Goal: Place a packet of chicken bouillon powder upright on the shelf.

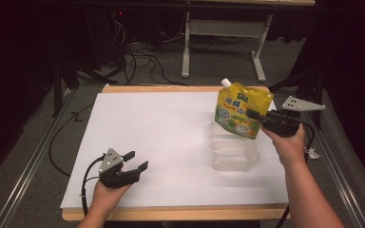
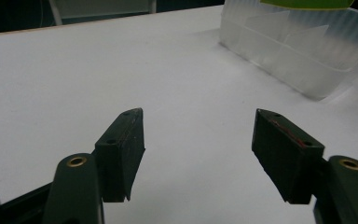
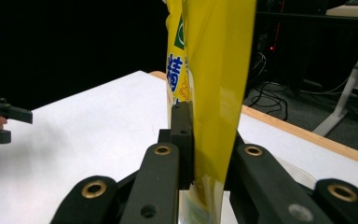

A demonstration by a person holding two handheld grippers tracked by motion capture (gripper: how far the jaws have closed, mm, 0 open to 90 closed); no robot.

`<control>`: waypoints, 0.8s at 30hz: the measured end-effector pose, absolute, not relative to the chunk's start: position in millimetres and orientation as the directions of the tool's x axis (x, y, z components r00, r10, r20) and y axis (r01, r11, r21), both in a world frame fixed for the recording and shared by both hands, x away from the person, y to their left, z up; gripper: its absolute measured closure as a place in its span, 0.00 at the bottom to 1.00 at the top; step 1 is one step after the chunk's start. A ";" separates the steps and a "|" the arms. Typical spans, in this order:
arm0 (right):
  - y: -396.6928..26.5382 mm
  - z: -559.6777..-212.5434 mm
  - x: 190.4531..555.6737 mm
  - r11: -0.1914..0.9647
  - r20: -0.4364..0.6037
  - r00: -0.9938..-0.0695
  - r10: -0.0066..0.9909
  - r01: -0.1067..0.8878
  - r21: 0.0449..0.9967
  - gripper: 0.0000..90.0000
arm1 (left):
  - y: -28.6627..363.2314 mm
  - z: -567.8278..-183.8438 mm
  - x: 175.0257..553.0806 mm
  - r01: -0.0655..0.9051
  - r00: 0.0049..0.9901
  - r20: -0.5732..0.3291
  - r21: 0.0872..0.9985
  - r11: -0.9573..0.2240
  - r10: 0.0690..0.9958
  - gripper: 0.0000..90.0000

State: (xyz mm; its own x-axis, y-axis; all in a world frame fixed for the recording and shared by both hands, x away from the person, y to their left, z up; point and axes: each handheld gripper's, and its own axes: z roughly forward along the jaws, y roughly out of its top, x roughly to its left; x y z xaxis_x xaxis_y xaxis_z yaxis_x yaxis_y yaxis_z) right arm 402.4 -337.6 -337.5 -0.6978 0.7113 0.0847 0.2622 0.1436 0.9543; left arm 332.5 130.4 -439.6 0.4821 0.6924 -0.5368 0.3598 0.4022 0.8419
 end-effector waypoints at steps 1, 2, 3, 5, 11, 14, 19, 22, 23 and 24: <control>-337.7 -338.5 403.6 0.145 0.086 -0.694 0.715 0.268 0.953 0.94 | 130.3 -439.6 332.4 0.360 0.481 -0.537 0.842 0.403 0.693 0.39; -337.9 -339.7 405.5 0.149 0.081 -0.697 0.713 0.263 0.953 0.94 | 130.0 -439.6 332.4 0.359 0.480 -0.538 0.841 0.405 0.693 0.39; -338.0 -340.9 407.0 0.156 0.076 -0.699 0.711 0.262 0.952 0.94 | 129.8 -439.7 332.3 0.359 0.479 -0.539 0.841 0.405 0.693 0.39; -337.8 -343.5 409.8 0.157 0.083 -0.703 0.707 0.270 0.950 0.94 | 129.4 -439.7 332.1 0.362 0.476 -0.542 0.838 0.408 0.692 0.39; -336.2 -348.3 416.4 0.172 0.082 -0.712 0.697 0.277 0.945 0.94 | 129.3 -440.7 332.1 0.364 0.481 -0.536 0.842 0.398 0.694 0.39; -334.9 -351.1 418.5 0.180 0.084 -0.720 0.689 0.282 0.942 0.94 | 129.3 -440.9 332.0 0.366 0.482 -0.536 0.842 0.397 0.693 0.39; -333.3 -355.7 420.2 0.190 0.083 -0.712 0.697 0.295 0.936 0.94 | 129.5 -440.6 332.0 0.365 0.483 -0.536 0.842 0.397 0.692 0.39; -332.7 -359.4 421.3 0.192 0.086 -0.710 0.699 0.302 0.934 0.94 | 129.4 -440.5 331.8 0.365 0.486 -0.534 0.843 0.395 0.692 0.39; -332.5 -360.3 421.3 0.189 0.089 -0.710 0.699 0.303 0.934 0.94 | 129.3 -440.7 331.9 0.366 0.486 -0.534 0.843 0.394 0.691 0.39; -332.5 -361.1 421.3 0.187 0.089 -0.708 0.700 0.303 0.935 0.94 | 129.2 -440.8 331.9 0.366 0.486 -0.534 0.843 0.393 0.692 0.39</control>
State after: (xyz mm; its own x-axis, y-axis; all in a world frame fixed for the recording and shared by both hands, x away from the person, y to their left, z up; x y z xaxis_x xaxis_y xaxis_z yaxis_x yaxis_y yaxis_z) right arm 421.3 -332.5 -361.1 -0.7083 0.7003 0.0893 0.3028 0.1871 0.9345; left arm 331.9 129.2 -440.8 0.4864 0.6915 -0.5340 0.3664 0.3934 0.8432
